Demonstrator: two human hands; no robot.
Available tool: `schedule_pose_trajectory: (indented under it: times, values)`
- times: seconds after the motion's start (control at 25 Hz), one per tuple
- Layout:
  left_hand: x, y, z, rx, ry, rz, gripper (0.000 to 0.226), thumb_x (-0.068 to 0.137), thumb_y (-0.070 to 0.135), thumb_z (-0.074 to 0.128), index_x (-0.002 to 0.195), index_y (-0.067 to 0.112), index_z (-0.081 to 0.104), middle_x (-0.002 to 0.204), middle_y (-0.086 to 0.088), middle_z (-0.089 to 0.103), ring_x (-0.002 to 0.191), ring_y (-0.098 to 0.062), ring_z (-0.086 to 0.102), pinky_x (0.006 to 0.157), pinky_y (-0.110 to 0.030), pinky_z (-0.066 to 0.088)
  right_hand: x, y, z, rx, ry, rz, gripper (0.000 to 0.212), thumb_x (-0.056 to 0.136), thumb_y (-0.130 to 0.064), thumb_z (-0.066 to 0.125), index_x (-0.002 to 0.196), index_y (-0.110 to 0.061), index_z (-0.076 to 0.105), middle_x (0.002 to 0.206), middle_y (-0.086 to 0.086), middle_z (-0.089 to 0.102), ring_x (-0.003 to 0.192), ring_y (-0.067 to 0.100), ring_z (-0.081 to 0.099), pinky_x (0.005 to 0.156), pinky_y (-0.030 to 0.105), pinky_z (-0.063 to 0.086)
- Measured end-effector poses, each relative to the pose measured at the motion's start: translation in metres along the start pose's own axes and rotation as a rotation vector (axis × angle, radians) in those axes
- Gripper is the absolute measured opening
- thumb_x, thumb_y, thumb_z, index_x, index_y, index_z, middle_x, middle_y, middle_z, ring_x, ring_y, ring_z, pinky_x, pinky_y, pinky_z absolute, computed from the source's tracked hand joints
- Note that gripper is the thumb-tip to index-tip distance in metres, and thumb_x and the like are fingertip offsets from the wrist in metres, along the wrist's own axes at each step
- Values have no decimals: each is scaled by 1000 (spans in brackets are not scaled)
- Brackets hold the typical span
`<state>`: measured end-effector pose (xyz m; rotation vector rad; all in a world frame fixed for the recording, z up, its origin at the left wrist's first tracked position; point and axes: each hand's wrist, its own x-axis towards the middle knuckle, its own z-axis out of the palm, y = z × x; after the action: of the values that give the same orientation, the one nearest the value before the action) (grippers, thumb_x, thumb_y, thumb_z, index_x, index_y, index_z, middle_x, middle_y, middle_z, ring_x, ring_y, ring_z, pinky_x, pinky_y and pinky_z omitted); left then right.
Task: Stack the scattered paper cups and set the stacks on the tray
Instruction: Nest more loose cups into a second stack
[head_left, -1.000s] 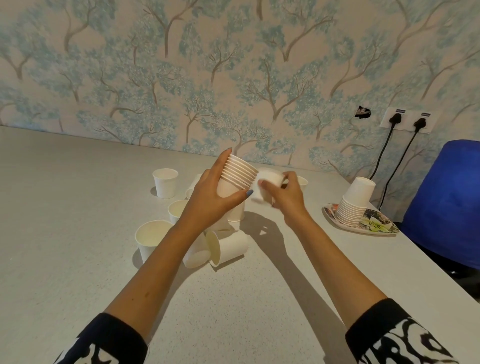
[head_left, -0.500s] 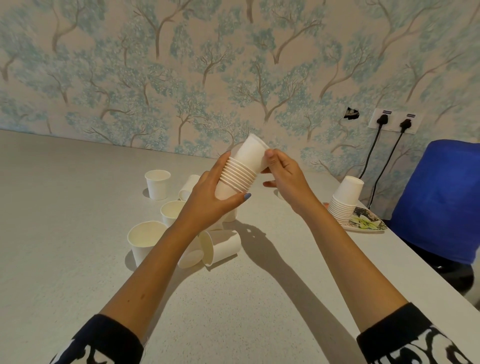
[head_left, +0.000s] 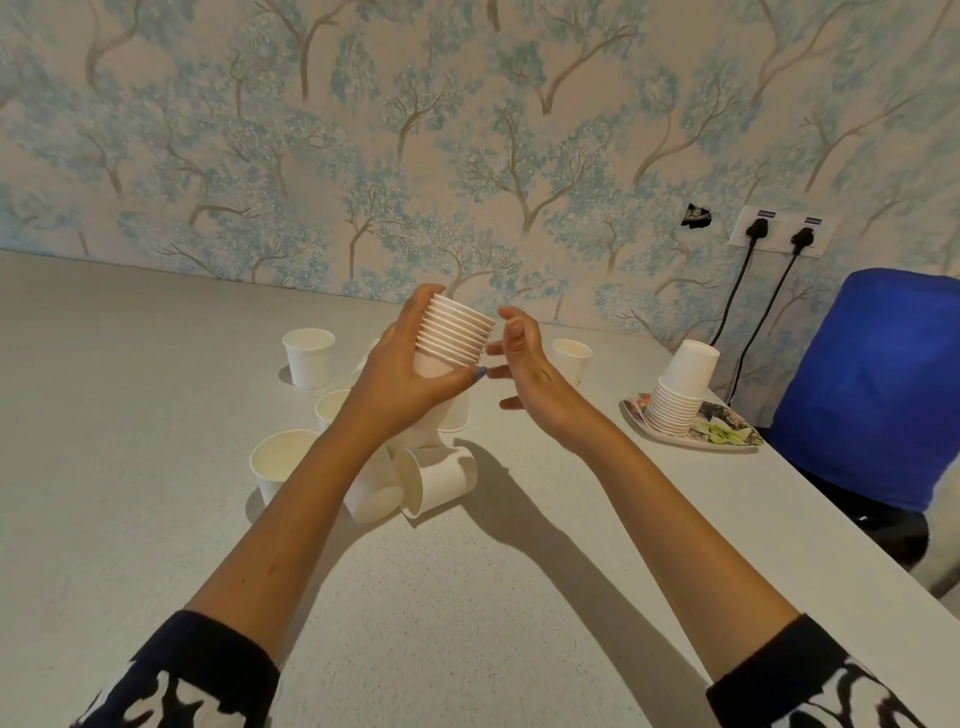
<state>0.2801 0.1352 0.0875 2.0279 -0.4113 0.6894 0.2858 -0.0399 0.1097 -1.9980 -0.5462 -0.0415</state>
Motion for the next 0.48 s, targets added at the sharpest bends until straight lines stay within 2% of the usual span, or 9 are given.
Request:
schedule_pose_trajectory:
  times: [0.12, 0.2, 0.28, 0.4, 0.48]
  values:
    - [4, -9, -13, 5, 53, -34, 86, 69, 59, 74, 134, 53, 18, 121, 10, 48, 101, -14, 54, 82, -33, 50, -12, 25, 12, 40, 17, 179, 79, 77, -75, 29, 143, -37, 7, 135, 4, 42, 120, 24, 50, 89, 41, 47]
    - [6, -14, -18, -1, 63, -66, 91, 70, 59, 73, 138, 53, 14, 132, 8, 45, 109, -14, 51, 88, -35, 48, -24, 39, 23, -46, -58, 288, 96, 68, -76, 48, 143, -37, 3, 136, 7, 39, 124, 27, 46, 94, 40, 44]
    - [7, -14, -19, 6, 50, -90, 95, 69, 61, 72, 140, 52, 10, 142, 5, 39, 113, -14, 47, 92, -37, 46, -31, 48, 37, -105, -100, 338, 107, 60, -75, 59, 142, -36, 3, 142, 7, 33, 127, 26, 42, 101, 41, 42]
    - [5, -11, -14, 13, 18, -78, 97, 70, 59, 72, 143, 49, 9, 144, 4, 38, 115, -14, 47, 93, -38, 46, -31, 52, 58, -129, -84, 324, 101, 67, -67, 68, 141, -36, 7, 141, 0, 35, 121, 20, 43, 96, 36, 43]
    - [4, -8, -11, 2, -3, -63, 96, 71, 56, 73, 144, 46, 10, 142, 4, 40, 115, -15, 49, 93, -38, 46, -29, 51, 65, -120, -84, 327, 91, 69, -64, 69, 137, -34, 17, 137, -4, 39, 111, 14, 44, 86, 27, 45]
